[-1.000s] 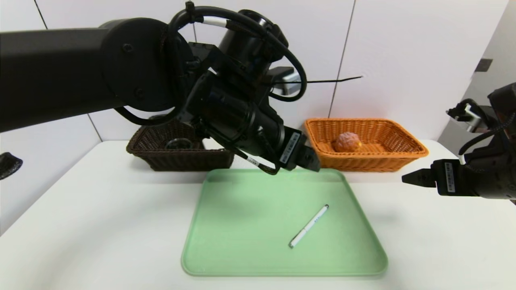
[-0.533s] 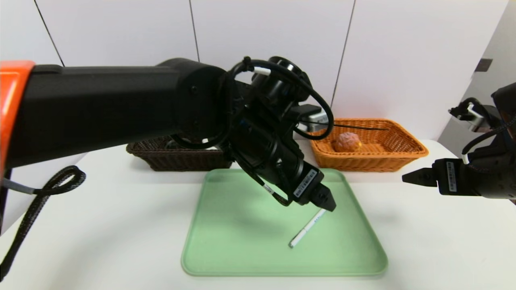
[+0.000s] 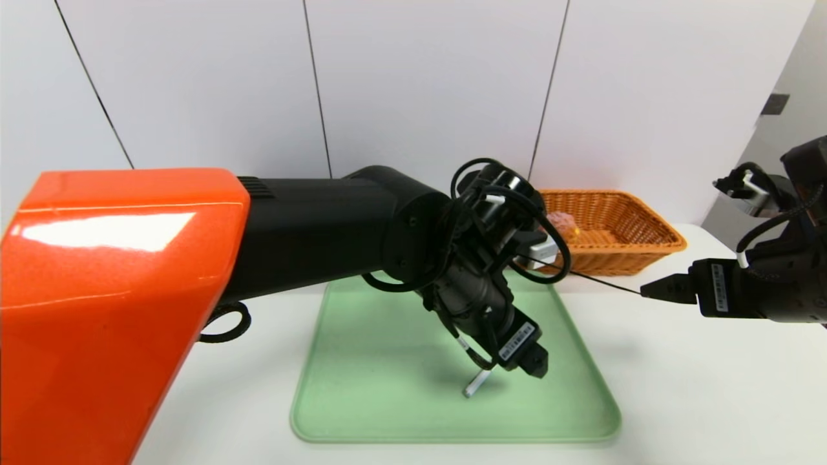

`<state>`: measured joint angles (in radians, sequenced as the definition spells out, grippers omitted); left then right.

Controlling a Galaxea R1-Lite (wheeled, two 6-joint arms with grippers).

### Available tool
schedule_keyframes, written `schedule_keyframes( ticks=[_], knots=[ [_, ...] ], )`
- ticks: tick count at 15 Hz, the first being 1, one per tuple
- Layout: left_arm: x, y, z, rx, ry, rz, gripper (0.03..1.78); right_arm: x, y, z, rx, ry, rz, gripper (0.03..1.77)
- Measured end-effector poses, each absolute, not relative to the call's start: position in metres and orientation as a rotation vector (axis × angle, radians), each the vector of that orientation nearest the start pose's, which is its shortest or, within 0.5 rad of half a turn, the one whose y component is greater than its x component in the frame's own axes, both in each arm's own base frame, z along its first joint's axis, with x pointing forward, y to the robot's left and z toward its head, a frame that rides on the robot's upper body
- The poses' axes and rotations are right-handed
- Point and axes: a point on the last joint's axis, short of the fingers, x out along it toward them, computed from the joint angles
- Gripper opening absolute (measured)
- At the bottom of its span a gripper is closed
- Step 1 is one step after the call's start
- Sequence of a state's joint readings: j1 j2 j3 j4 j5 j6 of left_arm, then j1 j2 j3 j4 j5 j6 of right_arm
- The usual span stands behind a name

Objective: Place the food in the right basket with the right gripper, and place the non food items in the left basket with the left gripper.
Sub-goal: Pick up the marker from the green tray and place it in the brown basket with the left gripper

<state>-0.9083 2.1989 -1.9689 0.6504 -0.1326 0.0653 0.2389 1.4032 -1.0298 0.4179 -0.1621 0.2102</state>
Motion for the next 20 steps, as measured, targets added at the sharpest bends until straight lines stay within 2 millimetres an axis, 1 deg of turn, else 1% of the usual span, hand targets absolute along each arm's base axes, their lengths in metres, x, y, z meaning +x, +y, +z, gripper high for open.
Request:
schedule_keyframes(
  ticks=[3,8,12,16,20],
  knots=[
    [0.264,-0.345,0.188,0.422,0.829,-0.977,1.69,0.208,0.047,0.228,0.041,0.786,-0.007,1.7],
    [0.263,-0.344,0.177,0.474,0.888,-0.927,1.69,0.209,0.047,0.225,0.038,0.799,-0.006,1.7],
    [0.262,-0.345,0.175,0.495,0.885,-0.897,1.69,0.207,0.047,0.224,0.035,0.811,-0.008,1.7],
    [0.259,-0.352,0.172,0.532,0.841,-0.838,1.69,0.205,0.047,0.224,0.031,0.812,-0.005,1.7],
    [0.257,-0.356,0.17,0.593,0.809,-0.848,1.69,0.199,0.047,0.219,0.02,0.825,-0.007,1.7]
  ],
)
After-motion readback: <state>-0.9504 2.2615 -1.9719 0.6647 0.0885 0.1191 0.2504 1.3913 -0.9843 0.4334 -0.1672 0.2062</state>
